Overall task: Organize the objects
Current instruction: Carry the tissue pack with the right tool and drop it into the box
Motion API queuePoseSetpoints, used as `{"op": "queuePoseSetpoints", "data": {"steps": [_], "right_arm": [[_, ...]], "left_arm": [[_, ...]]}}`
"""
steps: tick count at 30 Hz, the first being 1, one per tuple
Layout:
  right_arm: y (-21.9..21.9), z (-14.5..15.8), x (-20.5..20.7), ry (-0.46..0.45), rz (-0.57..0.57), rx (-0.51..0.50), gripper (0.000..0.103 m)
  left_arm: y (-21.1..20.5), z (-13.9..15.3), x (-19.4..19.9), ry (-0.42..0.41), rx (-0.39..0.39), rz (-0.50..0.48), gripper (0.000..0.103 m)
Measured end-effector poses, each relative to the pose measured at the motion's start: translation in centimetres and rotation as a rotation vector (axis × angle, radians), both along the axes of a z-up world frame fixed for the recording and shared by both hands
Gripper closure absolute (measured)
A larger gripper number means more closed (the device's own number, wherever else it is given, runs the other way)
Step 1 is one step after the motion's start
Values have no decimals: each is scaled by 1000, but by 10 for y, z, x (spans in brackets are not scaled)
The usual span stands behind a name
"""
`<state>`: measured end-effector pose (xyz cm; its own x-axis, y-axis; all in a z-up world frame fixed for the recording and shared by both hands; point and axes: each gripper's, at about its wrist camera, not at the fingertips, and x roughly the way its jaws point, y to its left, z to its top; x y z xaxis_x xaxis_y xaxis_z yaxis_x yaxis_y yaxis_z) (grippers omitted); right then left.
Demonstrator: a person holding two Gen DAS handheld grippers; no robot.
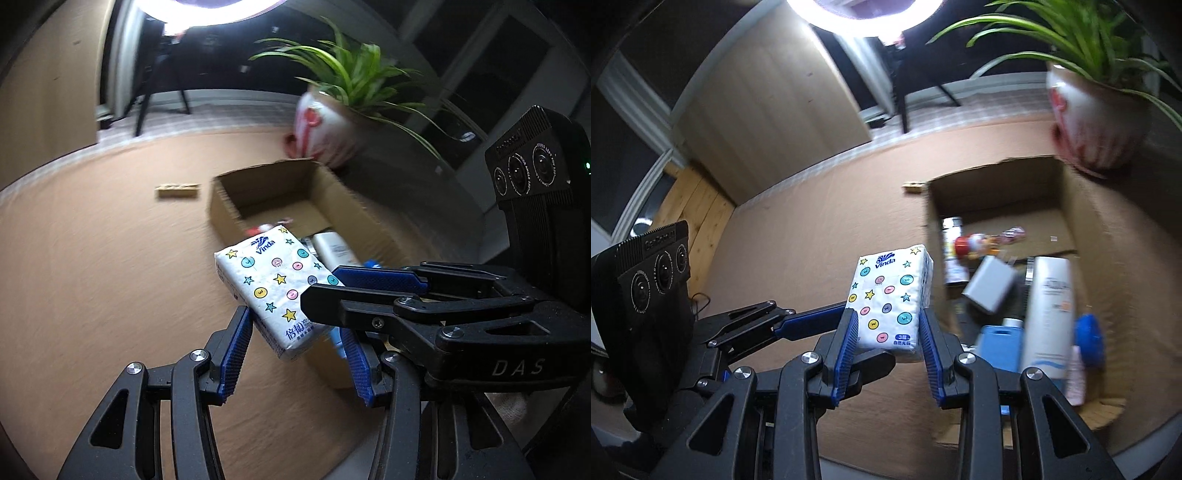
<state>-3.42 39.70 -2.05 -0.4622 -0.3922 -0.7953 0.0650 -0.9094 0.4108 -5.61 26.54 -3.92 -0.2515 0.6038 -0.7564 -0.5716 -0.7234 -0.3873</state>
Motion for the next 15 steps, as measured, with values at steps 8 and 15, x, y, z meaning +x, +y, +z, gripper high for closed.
{"op": "queuePoseSetpoints", "data": {"steps": [8,15], "right_arm": [[37,-3,6,-3,-67,8,72],[54,-7,8,-8,-94,13,72]], "left_arm": [[47,-1,-1,9,-7,-78,51],[68,-6,-2,7,-17,-110,51]]}}
